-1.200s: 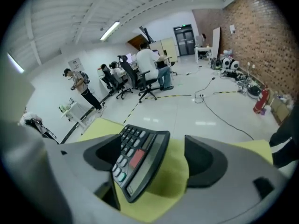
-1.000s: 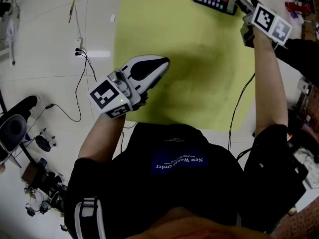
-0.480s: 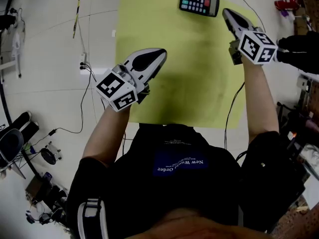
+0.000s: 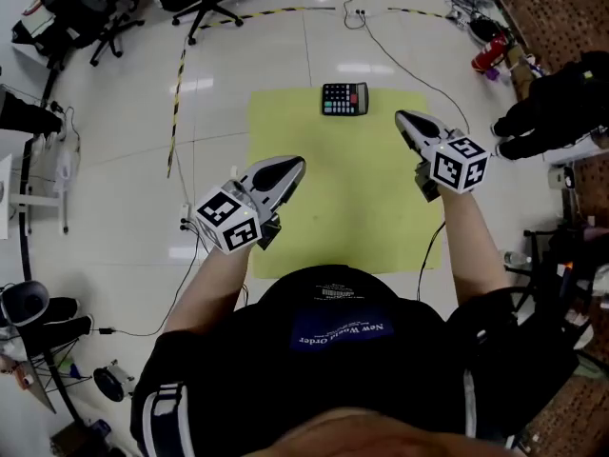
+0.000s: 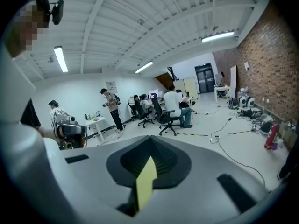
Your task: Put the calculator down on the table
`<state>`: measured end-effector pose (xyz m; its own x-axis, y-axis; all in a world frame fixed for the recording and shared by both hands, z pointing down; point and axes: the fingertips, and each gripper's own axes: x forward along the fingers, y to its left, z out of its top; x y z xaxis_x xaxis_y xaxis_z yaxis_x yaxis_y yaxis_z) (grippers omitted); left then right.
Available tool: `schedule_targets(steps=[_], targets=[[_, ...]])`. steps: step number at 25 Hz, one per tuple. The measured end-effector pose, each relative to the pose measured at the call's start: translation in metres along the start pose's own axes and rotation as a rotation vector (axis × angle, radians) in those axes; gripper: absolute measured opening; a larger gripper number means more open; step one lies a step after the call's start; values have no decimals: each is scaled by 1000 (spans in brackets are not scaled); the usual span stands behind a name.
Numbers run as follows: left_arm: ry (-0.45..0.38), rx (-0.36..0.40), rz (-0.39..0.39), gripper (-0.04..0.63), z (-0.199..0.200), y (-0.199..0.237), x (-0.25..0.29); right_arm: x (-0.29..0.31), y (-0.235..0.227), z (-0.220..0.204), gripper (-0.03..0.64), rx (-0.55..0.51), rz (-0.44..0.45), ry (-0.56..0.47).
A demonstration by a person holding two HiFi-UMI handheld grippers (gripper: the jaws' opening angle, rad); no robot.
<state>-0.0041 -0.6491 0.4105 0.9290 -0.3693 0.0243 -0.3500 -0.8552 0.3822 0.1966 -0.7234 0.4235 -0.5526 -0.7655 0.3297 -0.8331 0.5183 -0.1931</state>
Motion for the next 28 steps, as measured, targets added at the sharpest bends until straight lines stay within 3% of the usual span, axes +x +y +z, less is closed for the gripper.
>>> schedule_targets(steps=[3, 7, 12, 15, 18, 22, 28], targets=[[17, 68, -38, 6, 25, -29, 2, -43, 13, 25, -12, 9, 6, -76], [21, 122, -31, 7, 40, -85, 10, -108, 22, 35, -12, 27, 42, -111], [19, 148, -12, 8, 26, -156, 10, -184, 50, 20, -12, -22, 125, -111], [-6, 124, 23, 6, 11, -186, 13, -225, 59, 2, -12, -48, 171, -102], [-53, 67, 10, 6, 0, -214, 18, -250, 63, -18, -12, -24, 207, -104], [-49, 88, -15, 7, -14, -229, 10, -251, 73, -35, -12, 7, 205, -111], [-73, 122, -34, 7, 3, -220, -14, -242, 96, -24, -12, 26, 196, -147]])
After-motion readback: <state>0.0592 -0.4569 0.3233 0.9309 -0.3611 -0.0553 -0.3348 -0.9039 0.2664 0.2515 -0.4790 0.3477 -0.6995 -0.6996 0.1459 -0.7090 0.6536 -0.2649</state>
